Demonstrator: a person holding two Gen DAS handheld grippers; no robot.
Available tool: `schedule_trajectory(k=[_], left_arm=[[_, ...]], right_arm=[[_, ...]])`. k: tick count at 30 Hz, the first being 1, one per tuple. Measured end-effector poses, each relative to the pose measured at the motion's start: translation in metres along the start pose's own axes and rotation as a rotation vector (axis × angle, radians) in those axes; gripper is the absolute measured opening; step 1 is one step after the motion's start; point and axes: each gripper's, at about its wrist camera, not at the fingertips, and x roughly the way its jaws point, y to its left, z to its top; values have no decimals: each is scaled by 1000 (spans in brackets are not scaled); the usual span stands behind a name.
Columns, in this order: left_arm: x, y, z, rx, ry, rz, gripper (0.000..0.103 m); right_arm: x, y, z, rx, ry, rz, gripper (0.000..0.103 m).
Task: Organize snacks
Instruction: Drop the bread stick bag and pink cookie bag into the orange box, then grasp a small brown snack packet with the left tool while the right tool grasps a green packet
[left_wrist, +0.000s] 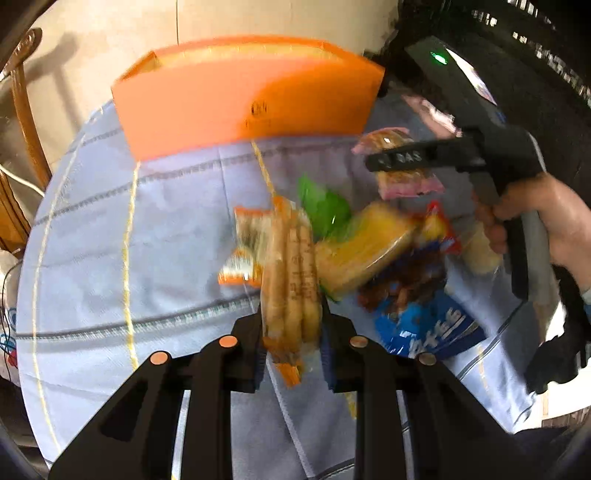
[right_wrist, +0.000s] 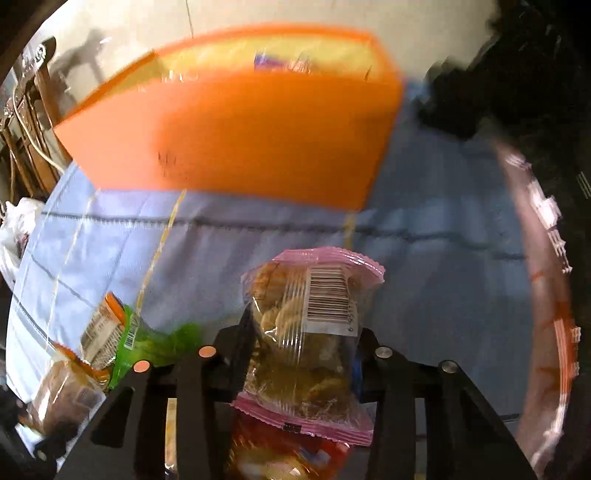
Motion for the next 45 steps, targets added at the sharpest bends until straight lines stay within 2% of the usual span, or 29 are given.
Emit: schedule_trajectory(k=[2,5,8,11,13,16,18,21,22,24,26,30,31,32,33,34,35,36,37,39,43,45], left_arm=[[-11,2,12,-3,-24,10,22],[-26,11,35,-10,-85,17,22],[-35,26,57,-49,-143,26,22],[-33,32,61,-54,-138,31,22],[-34,33,59,-51,-132,8,22],[-43,39,69,-97,-176,-65,22],[-52,43,83,-89,-207,-51,22],[-66,47,122,-9,-256,19,22],[-70,49,140,10,-270,55,22],[-77,53,170,38,-295,82,22],[-84,59,205,45,-318,100,22],[-83,62,245,74,-323,140,22],[-81,63,254,72,-325,164,22],[-77,67,261,44,-319,177,25],[-74,71,265,10,-321,199,38],[-71,82,270,-97,-338,294,93],[-70,86,269,-150,-353,333,99],[-67,94,269,-210,-345,342,99],[-63,98,269,-225,-318,307,99],[-55,102,265,-210,-282,264,99],[-44,91,243,-103,-249,338,99],[-48,85,214,-76,-268,330,99]], right_arm=[[-24,-8,7,25,-44,-2,42],[-62,-19,27,80,-113,61,42],[-91,-17,55,76,-197,92,42],[-108,-21,73,101,-242,117,42],[-116,-20,74,121,-258,161,42],[-126,-12,76,111,-284,205,42],[-135,-3,84,87,-302,183,42],[-149,-6,103,97,-324,200,42],[-158,-4,110,94,-356,197,42],[-169,1,124,69,-401,154,42],[-166,6,137,48,-401,146,42],[-147,13,163,31,-376,78,42],[-143,13,167,41,-371,83,43],[-140,12,171,53,-370,94,48],[-135,11,176,66,-373,97,62],[-130,12,181,58,-356,51,100],[-127,16,182,29,-354,-16,99],[-127,20,183,-10,-360,-94,99],[-128,22,180,-39,-365,-125,99],[-132,19,173,-39,-349,-88,99],[-140,14,147,-34,-306,-49,100],[-137,21,126,-80,-260,-17,100]])
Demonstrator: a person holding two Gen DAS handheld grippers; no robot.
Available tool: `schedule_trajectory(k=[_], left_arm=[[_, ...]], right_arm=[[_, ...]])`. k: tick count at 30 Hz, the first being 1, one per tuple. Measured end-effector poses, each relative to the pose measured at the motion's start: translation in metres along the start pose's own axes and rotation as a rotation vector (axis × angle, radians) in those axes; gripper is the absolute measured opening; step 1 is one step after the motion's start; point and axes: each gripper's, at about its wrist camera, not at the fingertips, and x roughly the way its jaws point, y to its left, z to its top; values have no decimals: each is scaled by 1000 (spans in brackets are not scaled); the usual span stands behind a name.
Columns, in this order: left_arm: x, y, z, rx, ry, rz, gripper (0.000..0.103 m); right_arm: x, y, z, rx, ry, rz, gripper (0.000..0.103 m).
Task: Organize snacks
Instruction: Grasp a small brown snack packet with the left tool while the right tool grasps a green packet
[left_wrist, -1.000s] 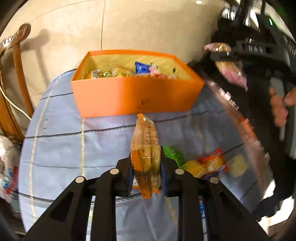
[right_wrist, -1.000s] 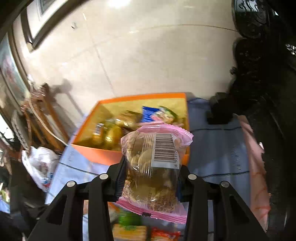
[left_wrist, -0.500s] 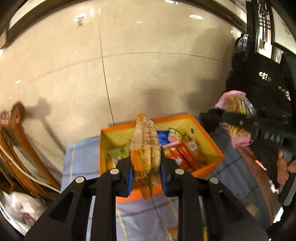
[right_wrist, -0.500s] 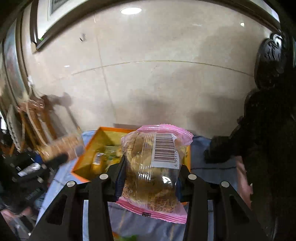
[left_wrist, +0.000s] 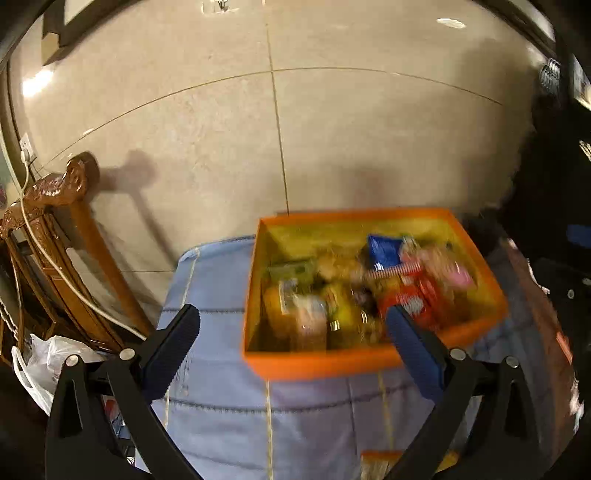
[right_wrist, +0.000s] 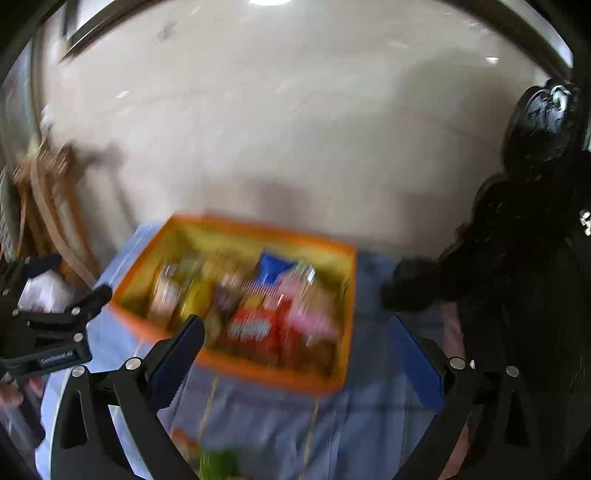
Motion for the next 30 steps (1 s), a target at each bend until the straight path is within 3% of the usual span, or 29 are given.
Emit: schedule_trajectory(k=[2,4,7,11,13,18,21,24,27,30], left_arm=[[-5,-4,-43,22,18,-63,99],[-1,-10,-83,47,72,-37,99],[4,-14,-129,91,125,-37,99],[7,-18,-170,86,186,-135,99],[12,-20,-183,89,187,-155,99],[29,-20,-197,66,239,-198,99],[33,-20,-195,8,247,-281,99],[37,-26,-194,-40,232,-355,99],[48,-41,-196,0,261,-357,99],[59,-60,-198,95,255,-331,99]], right_arm=[[2,10,-24,-47,60,44,99],[13,19,-53,-62,136,86,99],[40,27,-97,16,237,174,99],[69,41,-141,77,335,258,99],[76,51,-156,52,346,270,99],[98,55,-168,41,363,207,99],[105,42,-171,83,350,175,99],[108,33,-179,82,383,86,99],[104,31,-183,79,377,50,99],[108,31,-187,94,408,68,99]])
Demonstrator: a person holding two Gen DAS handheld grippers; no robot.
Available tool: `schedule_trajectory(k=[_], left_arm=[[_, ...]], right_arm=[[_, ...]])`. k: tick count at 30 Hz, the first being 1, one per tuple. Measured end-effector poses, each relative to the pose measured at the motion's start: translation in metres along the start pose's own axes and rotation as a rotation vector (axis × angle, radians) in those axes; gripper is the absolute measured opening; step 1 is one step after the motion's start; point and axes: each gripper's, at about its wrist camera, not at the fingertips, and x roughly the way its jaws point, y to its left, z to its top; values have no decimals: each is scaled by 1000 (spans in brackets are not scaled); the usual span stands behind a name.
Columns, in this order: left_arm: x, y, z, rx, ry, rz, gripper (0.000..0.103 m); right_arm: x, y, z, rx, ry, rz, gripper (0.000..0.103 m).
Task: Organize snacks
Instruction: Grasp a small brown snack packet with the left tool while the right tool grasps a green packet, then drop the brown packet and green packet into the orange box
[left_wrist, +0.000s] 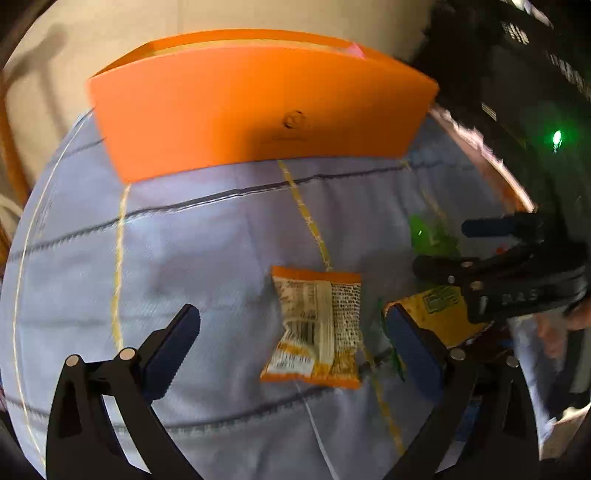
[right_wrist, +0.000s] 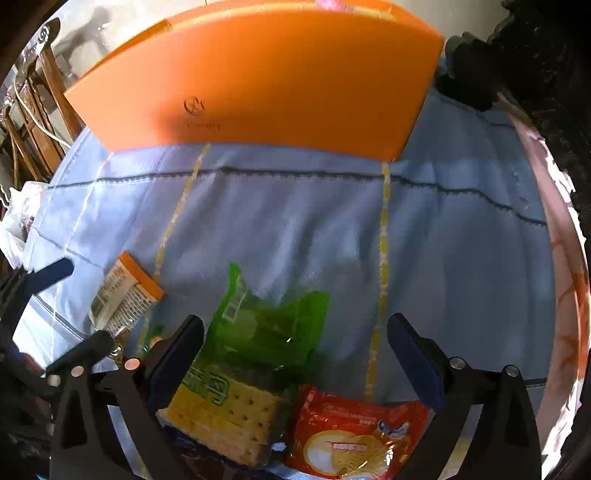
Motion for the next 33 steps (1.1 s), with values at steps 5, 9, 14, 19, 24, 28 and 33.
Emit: schedule_trajectory(k=[5,9,14,19,24,28,33], left_arm=[[23,-10,0,92,48,71,98],[22,-10,0,81,45,80,93],[9,6,6,-62,39,94,39],[-9,-1,4,-70,49,53,39],[-39,-17,11,30,-18,91,39],[-63,-24,32,35,-60,136,39],[-99,-25,66,-60,-120,144,39]], right_arm=[[4,-3,-10,46,-13,29,99],[4,-6,-13,69,-18,35,98],[-17,-3,-20,54,-72,24,44],[-37,-4,-22,54,-99,27,43],[-74,-16,-6,86,-175,93,43],[-103,-18,15,78,-259,54,43],[-130,-32,35,101,-329,41,43]])
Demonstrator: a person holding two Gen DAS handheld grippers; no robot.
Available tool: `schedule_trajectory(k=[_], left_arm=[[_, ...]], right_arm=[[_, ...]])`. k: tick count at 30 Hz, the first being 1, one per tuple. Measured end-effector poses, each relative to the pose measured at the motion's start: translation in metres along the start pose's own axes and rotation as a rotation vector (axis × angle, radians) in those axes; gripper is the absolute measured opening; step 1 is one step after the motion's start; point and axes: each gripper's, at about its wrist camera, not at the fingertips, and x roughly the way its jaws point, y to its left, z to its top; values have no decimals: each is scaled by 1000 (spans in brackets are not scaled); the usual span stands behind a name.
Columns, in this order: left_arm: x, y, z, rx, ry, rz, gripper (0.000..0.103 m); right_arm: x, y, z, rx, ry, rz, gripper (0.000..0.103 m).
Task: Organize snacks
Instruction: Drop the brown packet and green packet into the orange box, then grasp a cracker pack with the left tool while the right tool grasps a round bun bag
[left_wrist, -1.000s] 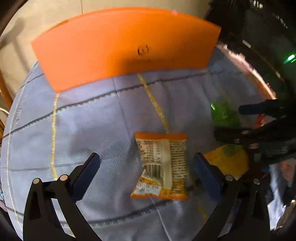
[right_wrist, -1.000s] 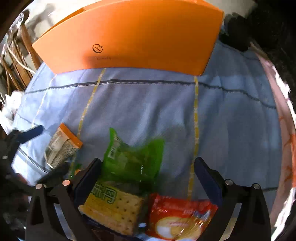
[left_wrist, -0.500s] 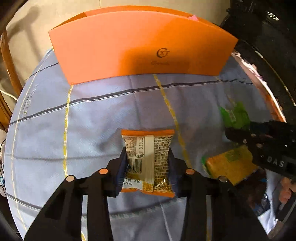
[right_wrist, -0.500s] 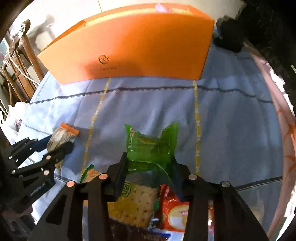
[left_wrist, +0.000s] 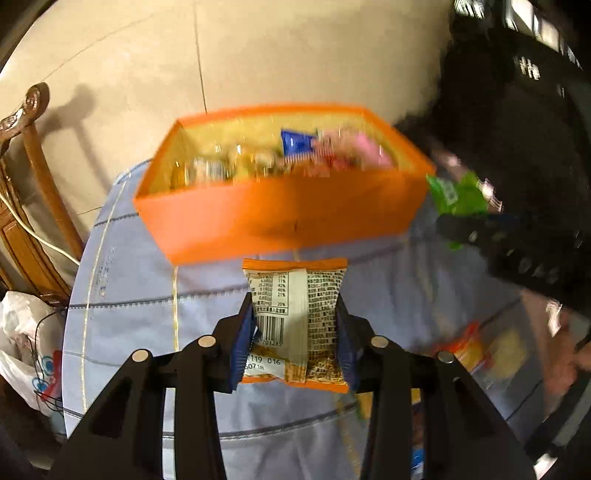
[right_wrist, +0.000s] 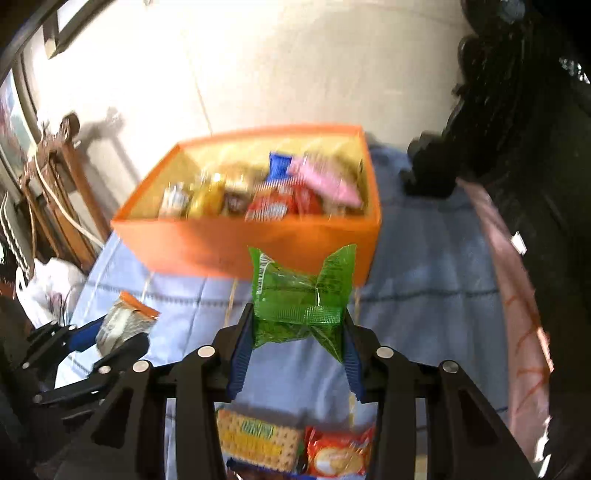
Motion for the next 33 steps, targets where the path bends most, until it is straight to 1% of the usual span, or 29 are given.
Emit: schedule_trajectory(k=[1,3,4,6,8,9,11,12,15,20,23,26,27,28,29,30,31,32,33], left_arm=[[-5,0,7,-1,-10,12,39],[-9,0,27,7,-10,109,39],[-9,-2,35,-1,-20,118,39],[-9,5,54,-38,-14,96,39],[-12,13,73,-85,-33,64,39],[-12,15,81,-90,-42,63,39],[-15,20,101,-97,-80,96,39],[-16,23,108,-97,-92,99,39],[-11,33,129,-115,-95,109,39],[7,41,144,-80,-72,166,39],[17,44,148,-79,-57,174,39],[28,46,150,-79,-43,164,39],[32,47,151,-79,-40,165,40],[35,47,153,-68,-50,157,45],[38,44,155,-39,-72,153,85],[40,41,155,1,-101,165,97],[39,38,154,38,-146,198,99],[38,35,151,72,-166,200,99],[36,33,150,94,-167,168,99]], right_arm=[[-4,-2,8,-5,-12,-14,43],[-10,-6,22,-4,-37,-24,43],[-8,0,26,1,-46,-20,44],[-10,0,36,-2,-53,-17,44],[-5,3,50,-7,-59,-24,44],[-5,3,54,-7,-60,-20,44],[1,4,68,-16,-59,-27,44],[5,5,76,-23,-59,-35,44],[17,9,98,-32,-53,-37,45],[43,16,124,-57,-42,-61,45],[55,20,135,-82,-38,-63,45],[62,23,144,-88,-42,-58,45],[64,23,146,-86,-43,-62,48],[66,23,150,-82,-55,-66,56],[67,23,153,-80,-76,-64,91],[67,23,154,-87,-92,-73,100],[65,22,154,-94,-119,-118,99],[60,20,152,-104,-136,-156,99],[55,17,150,-116,-149,-168,99]])
